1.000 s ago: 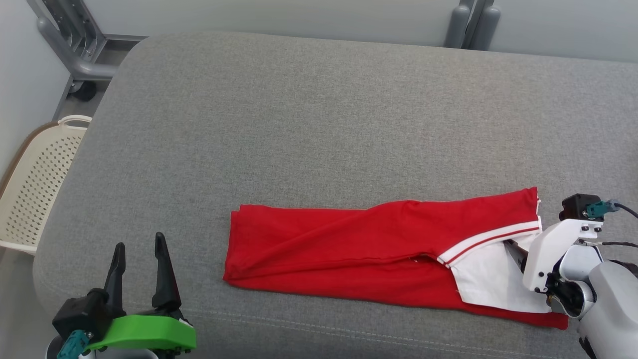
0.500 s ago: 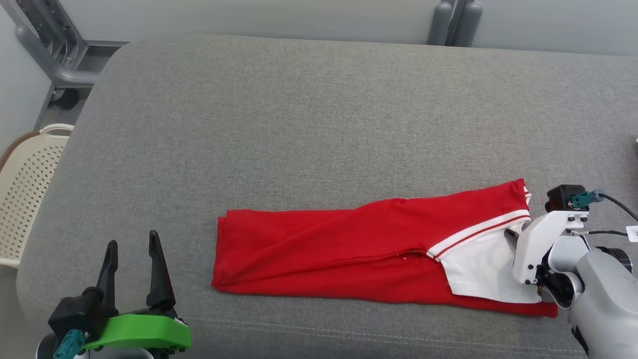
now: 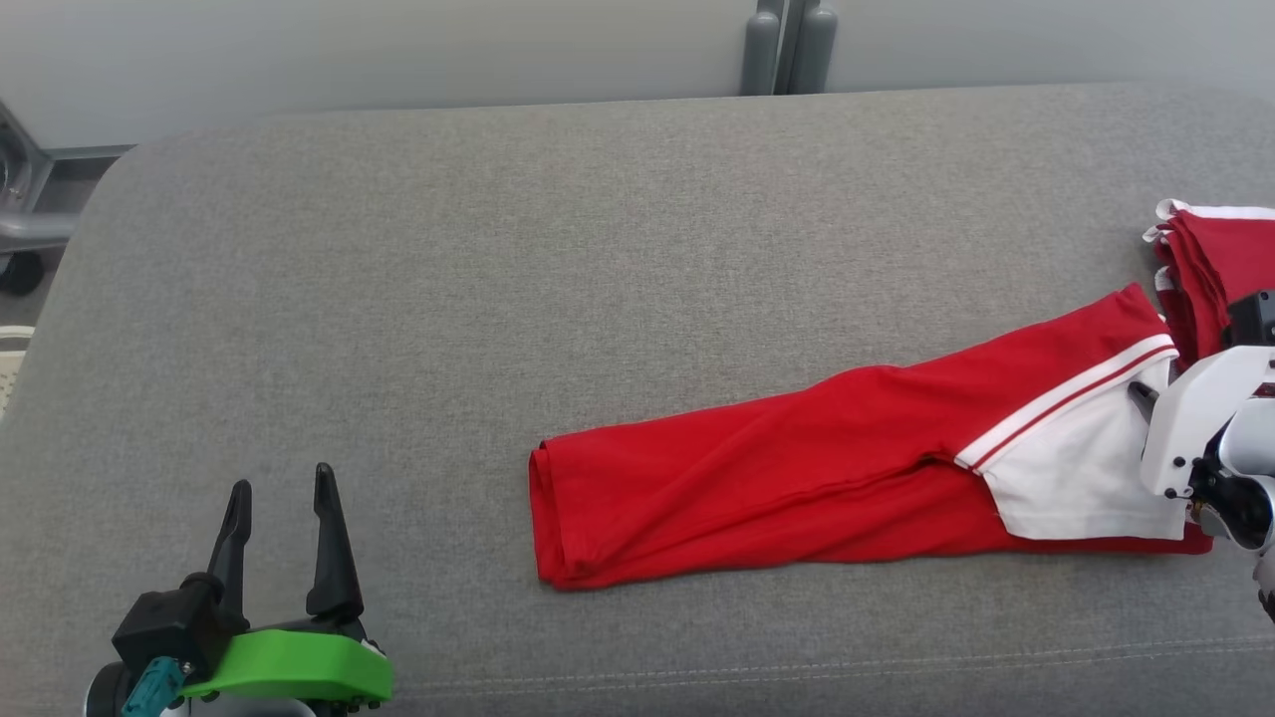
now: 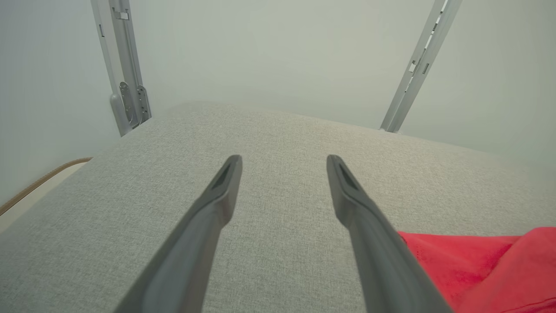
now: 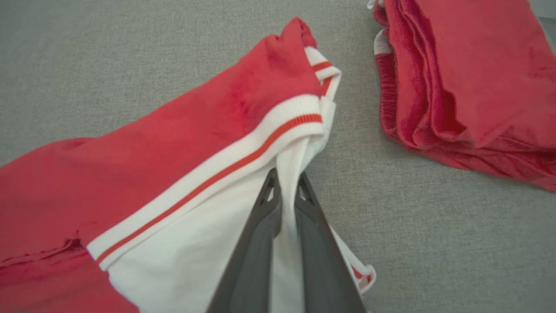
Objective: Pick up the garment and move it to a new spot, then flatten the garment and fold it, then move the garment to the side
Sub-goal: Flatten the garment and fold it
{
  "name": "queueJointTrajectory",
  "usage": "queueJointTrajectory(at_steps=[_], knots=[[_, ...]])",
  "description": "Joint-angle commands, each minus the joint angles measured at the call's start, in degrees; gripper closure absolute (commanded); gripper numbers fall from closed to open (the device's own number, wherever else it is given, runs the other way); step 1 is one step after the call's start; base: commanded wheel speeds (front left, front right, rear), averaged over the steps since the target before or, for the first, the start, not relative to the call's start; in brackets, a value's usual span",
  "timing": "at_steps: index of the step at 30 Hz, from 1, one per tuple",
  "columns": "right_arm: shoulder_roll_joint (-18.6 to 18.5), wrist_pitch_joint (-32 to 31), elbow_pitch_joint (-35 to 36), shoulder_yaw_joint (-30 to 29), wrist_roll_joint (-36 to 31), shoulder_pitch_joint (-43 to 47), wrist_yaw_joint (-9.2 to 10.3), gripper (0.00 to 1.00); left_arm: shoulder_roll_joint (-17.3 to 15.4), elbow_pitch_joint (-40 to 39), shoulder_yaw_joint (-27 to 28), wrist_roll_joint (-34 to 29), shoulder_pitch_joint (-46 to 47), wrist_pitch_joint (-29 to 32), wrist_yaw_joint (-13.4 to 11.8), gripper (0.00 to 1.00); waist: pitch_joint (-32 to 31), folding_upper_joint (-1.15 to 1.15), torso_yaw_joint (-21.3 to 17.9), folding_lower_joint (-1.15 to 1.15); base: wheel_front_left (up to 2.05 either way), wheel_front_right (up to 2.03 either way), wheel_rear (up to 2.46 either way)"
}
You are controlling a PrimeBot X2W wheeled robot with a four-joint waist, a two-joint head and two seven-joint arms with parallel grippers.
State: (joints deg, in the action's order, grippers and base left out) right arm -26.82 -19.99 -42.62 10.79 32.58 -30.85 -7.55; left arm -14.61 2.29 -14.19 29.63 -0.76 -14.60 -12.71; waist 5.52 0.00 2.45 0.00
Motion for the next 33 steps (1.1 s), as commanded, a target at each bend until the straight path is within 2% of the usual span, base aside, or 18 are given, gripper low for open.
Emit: queueJointTrajectory(at_steps=[1,7,16,23,27,33], knots=[[-0.4,-0.4,0.7,-0.4,0.4,-0.4,0.13,1.00,-0.3,0.0,0.0,-0.3,-0.7,0.2,-0.2,0.00,-0.4,0.00,-1.5,0.00,0.00,0.00,0.00],[1.4,-2.2,6.3,0.0,2.8,0.8,0.11,1.00,-0.3,0.5,-0.4,-0.1,-1.4,0.1,-0.2,0.00,-1.3,0.00,-3.0,0.00,0.00,0.00,0.00],[3.2,-8.3,23.9,4.2,6.3,5.4,0.08,1.00,-0.1,0.6,-1.3,0.1,-1.7,0.1,-0.1,0.00,-2.7,0.00,-3.2,0.00,0.00,0.00,0.00],[7.9,-12.5,33.3,6.3,5.5,8.4,0.07,1.00,0.3,0.6,-1.6,0.5,-1.4,0.1,0.1,0.00,-2.9,0.00,-1.8,0.00,0.00,0.00,0.00],[11.7,-13.0,35.1,8.3,4.1,9.4,0.07,1.00,0.5,0.8,-1.7,0.7,-1.1,-0.1,0.4,0.00,-2.8,0.00,-0.9,0.00,0.00,0.00,0.00],[18.2,-11.1,32.5,12.5,2.3,7.9,0.07,1.00,0.9,1.2,-2.1,0.4,0.1,-0.1,0.9,0.00,-2.0,0.00,0.9,0.00,0.00,0.00,0.00]])
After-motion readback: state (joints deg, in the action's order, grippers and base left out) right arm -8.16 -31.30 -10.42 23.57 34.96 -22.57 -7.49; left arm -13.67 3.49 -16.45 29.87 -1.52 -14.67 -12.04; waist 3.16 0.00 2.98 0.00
